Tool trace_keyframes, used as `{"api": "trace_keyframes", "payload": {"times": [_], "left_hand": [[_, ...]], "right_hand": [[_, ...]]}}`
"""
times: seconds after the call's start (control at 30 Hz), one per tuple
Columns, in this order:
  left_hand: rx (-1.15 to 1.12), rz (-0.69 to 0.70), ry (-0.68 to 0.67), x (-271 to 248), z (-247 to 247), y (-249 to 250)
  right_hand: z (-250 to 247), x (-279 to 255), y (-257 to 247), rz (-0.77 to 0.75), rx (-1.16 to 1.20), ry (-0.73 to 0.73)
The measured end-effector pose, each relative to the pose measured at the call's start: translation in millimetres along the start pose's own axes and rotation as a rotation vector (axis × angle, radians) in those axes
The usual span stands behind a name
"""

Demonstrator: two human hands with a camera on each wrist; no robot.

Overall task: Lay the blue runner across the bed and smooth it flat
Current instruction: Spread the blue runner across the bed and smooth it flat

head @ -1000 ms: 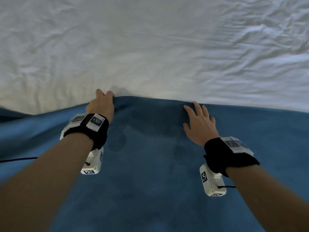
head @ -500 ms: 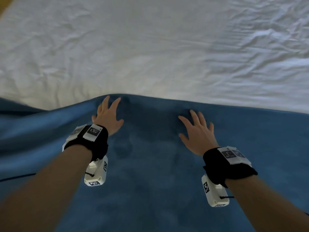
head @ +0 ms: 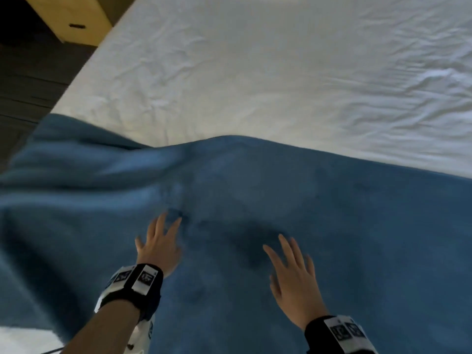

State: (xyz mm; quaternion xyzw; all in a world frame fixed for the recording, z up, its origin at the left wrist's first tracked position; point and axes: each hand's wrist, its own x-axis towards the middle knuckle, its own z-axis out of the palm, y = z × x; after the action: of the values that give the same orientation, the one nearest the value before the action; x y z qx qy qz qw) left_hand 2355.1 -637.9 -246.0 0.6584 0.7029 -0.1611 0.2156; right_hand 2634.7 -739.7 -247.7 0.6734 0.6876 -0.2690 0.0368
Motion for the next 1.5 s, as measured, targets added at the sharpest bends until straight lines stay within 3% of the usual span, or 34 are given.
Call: {"api": "trace_keyframes", "payload": {"times": [0.13, 0.43, 0.57, 0.73, 0.83, 1.1, 1.23, 1.37, 1.43, 1.5], "left_hand": [[-0.107, -0.057, 0.077, -51, 20, -29], [-0.265, -0.141, 0.242, -179, 67, -97], [-0.27, -0.215, 0.214, -207, 79, -135], [-0.292, -0.304, 0.241, -204, 72, -195], [-0.218, -0.226, 0.236, -183, 65, -232], [0.097, 0.208, 0.203, -114, 51, -315], [0.1, 0.332, 0.203, -96, 42, -339], [0.093, 0.387, 0.225, -94, 30, -369], [0.129, 0.455, 0.221, -102, 26, -390], [0.211, 0.518, 0.206, -113, 29, -409]], "right_hand": [[19, -23, -33, -0.074, 0.068, 0.016], [67, -113, -90, -0.219, -0.049, -0.032], [90, -136, -120, -0.239, -0.112, -0.086], [117, -136, -169, -0.237, -0.135, -0.119], [128, -122, -206, -0.194, -0.117, -0.1], [170, -87, -335, -0.066, -0.084, 0.092], [183, -77, -355, -0.023, -0.079, 0.271], [179, -78, -358, -0.035, -0.059, 0.35], [177, -81, -362, -0.075, -0.039, 0.306], [175, -82, -368, -0.064, -0.036, 0.134]]}}
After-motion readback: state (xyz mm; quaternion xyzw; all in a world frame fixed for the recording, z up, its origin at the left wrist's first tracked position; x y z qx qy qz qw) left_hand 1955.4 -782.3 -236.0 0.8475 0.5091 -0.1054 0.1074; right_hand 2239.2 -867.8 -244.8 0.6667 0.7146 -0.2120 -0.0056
